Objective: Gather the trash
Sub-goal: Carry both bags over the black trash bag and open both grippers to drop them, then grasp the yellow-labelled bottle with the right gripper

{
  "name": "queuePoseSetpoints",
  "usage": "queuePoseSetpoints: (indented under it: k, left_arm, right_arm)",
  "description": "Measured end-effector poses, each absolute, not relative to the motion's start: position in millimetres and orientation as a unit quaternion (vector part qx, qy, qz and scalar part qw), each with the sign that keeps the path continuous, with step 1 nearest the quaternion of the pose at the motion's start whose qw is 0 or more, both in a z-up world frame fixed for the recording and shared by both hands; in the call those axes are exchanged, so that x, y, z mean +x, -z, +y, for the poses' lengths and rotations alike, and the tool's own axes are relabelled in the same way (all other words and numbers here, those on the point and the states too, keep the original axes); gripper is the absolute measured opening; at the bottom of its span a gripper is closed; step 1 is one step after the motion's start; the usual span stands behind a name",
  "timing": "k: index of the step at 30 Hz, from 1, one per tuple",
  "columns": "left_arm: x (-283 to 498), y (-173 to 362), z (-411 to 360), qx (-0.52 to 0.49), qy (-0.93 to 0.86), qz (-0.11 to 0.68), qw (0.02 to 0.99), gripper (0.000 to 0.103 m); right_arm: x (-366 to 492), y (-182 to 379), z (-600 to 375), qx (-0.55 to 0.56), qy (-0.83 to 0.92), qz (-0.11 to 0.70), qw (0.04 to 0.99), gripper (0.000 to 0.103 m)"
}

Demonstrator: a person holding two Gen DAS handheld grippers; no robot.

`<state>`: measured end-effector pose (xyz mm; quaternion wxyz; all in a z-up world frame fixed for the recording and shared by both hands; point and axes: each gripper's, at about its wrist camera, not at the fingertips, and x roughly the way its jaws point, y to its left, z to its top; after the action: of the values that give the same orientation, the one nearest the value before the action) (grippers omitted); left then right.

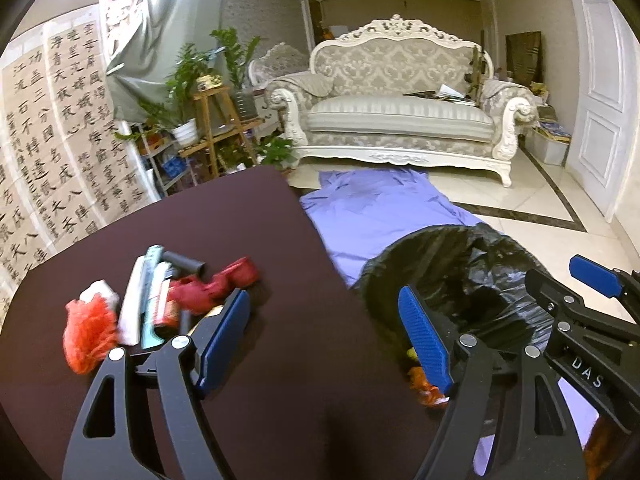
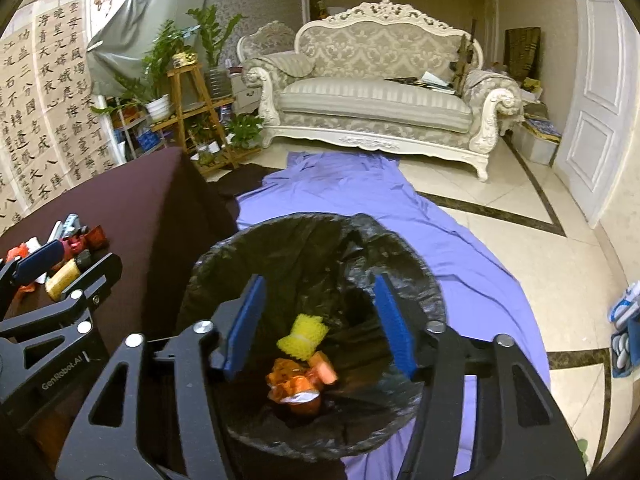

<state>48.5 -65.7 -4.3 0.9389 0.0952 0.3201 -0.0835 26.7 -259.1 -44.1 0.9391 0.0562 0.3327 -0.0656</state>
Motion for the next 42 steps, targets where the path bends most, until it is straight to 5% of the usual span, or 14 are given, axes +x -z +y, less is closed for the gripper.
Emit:
queuePoseSetpoints:
  k: [27, 42]
  left_arm:
    - [22.9, 13.9, 117.8, 0.048, -0.106, 0.348, 0.93, 0.075]
    - [24.2, 13.7, 150.1, 0.011, -0.108, 0.348, 0.931, 0.075]
  right_arm:
    - [57.4, 30.6, -83.9, 0.017, -0.106, 0.364, 0.925, 0.063]
    - [86.4, 41.7, -57.5, -0.01, -0.067, 0.401, 0.913, 0.067]
